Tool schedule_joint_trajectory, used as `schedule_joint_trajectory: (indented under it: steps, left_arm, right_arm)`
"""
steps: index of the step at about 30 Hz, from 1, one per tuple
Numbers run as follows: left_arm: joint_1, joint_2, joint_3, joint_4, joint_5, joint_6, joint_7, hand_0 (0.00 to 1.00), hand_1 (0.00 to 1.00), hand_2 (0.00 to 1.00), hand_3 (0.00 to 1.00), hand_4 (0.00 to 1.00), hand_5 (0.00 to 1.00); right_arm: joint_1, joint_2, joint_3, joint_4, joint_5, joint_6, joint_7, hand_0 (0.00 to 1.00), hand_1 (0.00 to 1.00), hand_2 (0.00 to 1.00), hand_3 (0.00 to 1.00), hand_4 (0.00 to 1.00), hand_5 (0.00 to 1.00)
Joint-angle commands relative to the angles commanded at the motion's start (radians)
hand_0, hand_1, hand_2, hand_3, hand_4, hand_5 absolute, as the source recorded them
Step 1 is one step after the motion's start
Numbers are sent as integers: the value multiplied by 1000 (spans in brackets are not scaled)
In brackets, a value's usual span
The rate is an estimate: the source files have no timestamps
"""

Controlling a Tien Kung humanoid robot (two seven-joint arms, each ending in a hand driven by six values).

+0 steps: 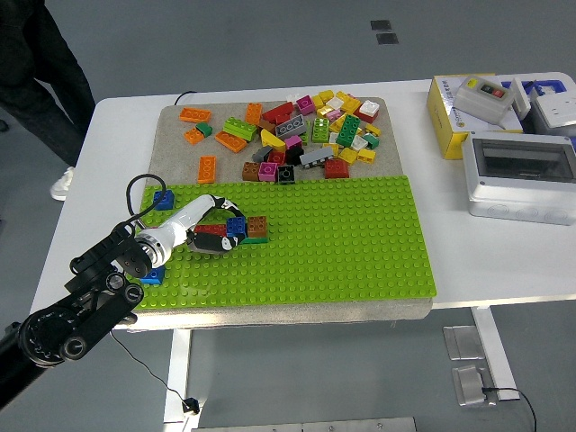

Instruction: Pick up the brick,pile it on top of brick,press brick,pick up the brick,pile it on top of brick,press brick

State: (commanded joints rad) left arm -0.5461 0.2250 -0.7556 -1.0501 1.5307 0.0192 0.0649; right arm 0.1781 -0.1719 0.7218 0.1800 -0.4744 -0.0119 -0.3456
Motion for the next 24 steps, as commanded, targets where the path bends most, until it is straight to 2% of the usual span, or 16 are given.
schedule_joint_trajectory:
  steps: [11, 23, 24]
  left_arm:
    - [-3, -4, 4, 19, -10, 8, -11, 998, 926, 879, 571, 676, 181]
    - [-4, -6, 7, 8, -5, 9, -14, 998, 926, 880, 571, 676, 183]
    - [-4, -6, 6, 7, -4, 9, -14, 998, 927, 881, 579, 626, 188]
  right_arm:
    - [1, 1, -2, 0, 2, 0, 1, 730, 664, 646, 841, 654, 998]
    - [2, 1, 4, 0, -4, 0, -1, 730, 664, 646, 841, 654, 998]
    - [2, 1, 4, 0, -5, 0, -1, 730, 664, 645, 840, 653, 998]
